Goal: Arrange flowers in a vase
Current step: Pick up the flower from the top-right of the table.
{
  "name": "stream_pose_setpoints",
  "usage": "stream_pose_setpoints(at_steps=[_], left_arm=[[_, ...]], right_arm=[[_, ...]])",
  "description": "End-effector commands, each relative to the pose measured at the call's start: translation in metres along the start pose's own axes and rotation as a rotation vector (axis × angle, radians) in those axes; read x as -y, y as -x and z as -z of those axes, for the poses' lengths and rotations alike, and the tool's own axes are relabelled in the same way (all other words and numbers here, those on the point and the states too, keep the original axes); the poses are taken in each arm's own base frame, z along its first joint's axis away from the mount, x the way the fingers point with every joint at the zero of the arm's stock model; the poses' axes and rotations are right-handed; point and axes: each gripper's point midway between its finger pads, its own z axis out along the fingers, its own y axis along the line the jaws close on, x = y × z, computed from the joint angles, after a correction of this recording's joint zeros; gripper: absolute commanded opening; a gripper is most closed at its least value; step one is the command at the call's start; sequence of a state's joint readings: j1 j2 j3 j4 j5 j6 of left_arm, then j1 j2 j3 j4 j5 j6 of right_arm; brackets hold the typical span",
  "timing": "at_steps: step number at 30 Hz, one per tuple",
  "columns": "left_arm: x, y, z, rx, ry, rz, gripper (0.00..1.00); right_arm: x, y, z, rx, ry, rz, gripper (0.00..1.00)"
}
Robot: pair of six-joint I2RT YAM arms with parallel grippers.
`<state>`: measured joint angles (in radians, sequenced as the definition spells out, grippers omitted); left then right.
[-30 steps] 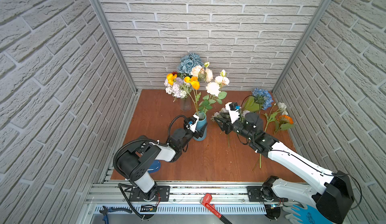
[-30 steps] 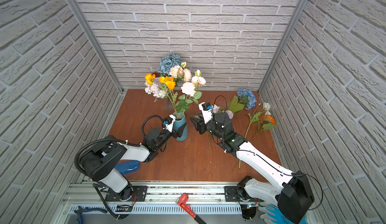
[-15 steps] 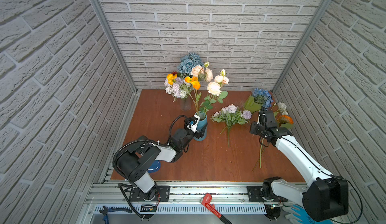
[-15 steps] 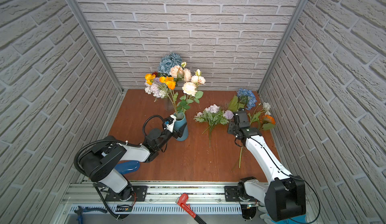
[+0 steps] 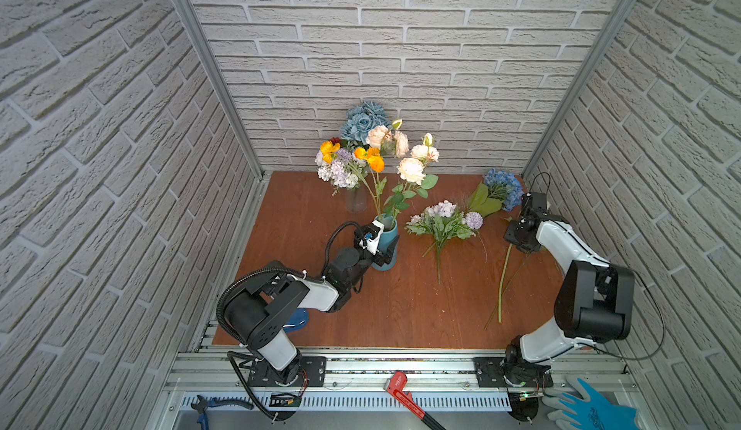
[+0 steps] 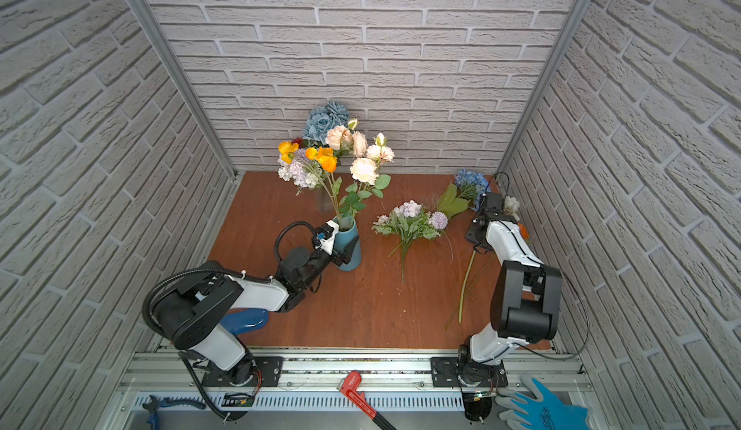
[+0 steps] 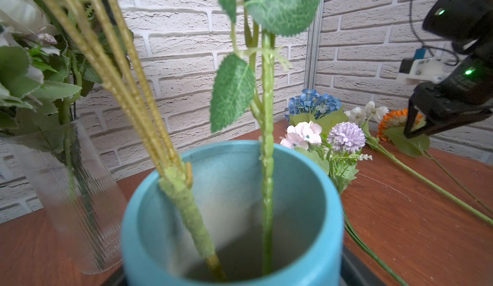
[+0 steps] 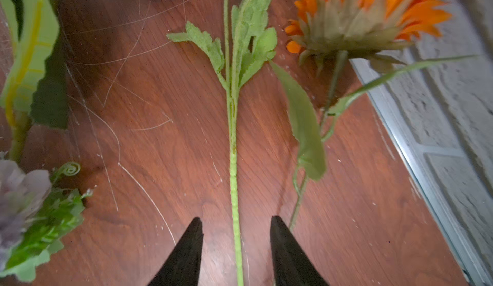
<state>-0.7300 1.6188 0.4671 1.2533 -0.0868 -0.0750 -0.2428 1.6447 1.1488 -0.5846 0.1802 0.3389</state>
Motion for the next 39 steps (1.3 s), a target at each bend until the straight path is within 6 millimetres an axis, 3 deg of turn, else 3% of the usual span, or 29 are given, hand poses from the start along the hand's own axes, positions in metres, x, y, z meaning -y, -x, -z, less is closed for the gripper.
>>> stream_pose_setpoints(at_steps=[1,10,28,32,36,39], left_arm=[[0.009,0.001,-0.001,-0.003,-0.028,-0.008,0.0],[0.011,0.0,-0.001,-0.003,-0.034,-0.007,0.0],[0.012,0.003,-0.001,0.007,-0.037,-0.001,0.0],[0.012,0.005,-0.001,0.011,-0.035,-0.002,0.0],[0.012,0.005,-0.002,0.011,-0.034,-0.003,0.0],[0.013,0.004,-0.002,0.007,-0.036,-0.004,0.0]], right_arm=[[-0.012,0.008,-0.004,-0.008,0.042,0.032,0.43],[-0.01,-0.019,-0.042,-0.118,0.006,0.048,0.39],[-0.001,-0.052,-0.073,-0.204,-0.018,0.018,0.3],[-0.001,-0.052,-0.072,-0.201,-0.013,0.013,0.24],[-0.005,-0.046,-0.067,-0.185,0.008,0.018,0.07],[-0.008,-0.035,-0.054,-0.151,0.029,0.022,0.06]])
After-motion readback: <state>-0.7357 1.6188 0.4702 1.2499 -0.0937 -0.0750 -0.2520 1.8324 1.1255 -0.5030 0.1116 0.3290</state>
